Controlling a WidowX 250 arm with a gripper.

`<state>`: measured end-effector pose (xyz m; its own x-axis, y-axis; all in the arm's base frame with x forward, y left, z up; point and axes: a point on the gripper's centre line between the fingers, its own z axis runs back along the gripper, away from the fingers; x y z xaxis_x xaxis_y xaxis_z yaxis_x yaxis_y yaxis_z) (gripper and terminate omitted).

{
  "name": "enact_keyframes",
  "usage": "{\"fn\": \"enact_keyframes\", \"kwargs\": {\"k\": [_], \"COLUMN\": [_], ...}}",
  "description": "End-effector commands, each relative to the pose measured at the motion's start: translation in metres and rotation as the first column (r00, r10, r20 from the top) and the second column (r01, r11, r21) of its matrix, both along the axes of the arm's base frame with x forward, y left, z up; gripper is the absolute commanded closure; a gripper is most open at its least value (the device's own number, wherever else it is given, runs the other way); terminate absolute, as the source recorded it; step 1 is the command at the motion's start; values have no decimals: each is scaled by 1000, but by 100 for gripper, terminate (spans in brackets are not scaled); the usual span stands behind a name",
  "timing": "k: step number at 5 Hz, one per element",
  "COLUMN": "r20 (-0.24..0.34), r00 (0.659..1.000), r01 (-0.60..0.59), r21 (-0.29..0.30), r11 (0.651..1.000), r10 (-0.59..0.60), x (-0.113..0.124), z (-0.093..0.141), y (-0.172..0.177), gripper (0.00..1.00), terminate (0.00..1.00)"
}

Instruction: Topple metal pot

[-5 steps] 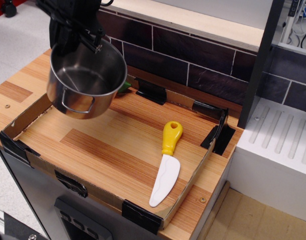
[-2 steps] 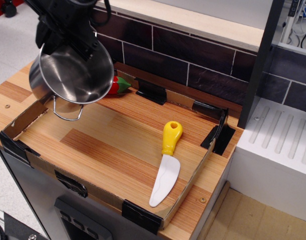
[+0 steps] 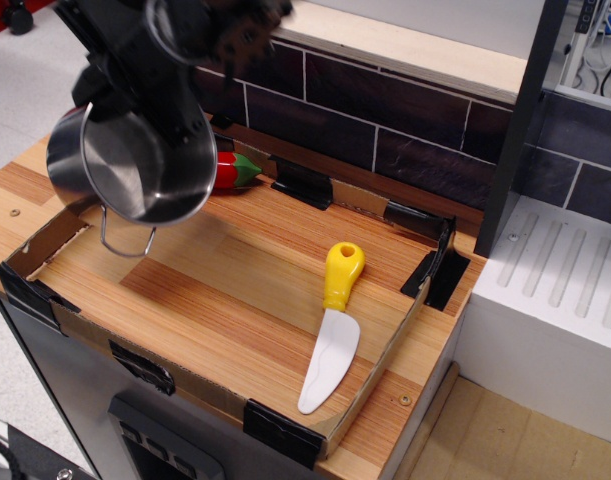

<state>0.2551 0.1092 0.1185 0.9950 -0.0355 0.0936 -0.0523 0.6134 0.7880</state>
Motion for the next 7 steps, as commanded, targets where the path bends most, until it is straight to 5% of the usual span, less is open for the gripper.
{"fn": "enact_keyframes", "kwargs": {"k": [1,3,4,6,7], "r20": [50,60,101,72,-25], "r00": [998,997,995,997,1000], "r01": [21,34,15,12,-14], "r21": [94,89,91,105,8], "r11": [995,995,996,994,1000], "r10": [-26,-39,-24,-20,14], "x": [-2,-3,-4,-7,-8], "z": [-3,-21,-27,-36,-31], "y": [-10,-22,-28,-34,-41], "gripper": [100,100,0,0,0], "terminate": [0,0,0,0,0]}}
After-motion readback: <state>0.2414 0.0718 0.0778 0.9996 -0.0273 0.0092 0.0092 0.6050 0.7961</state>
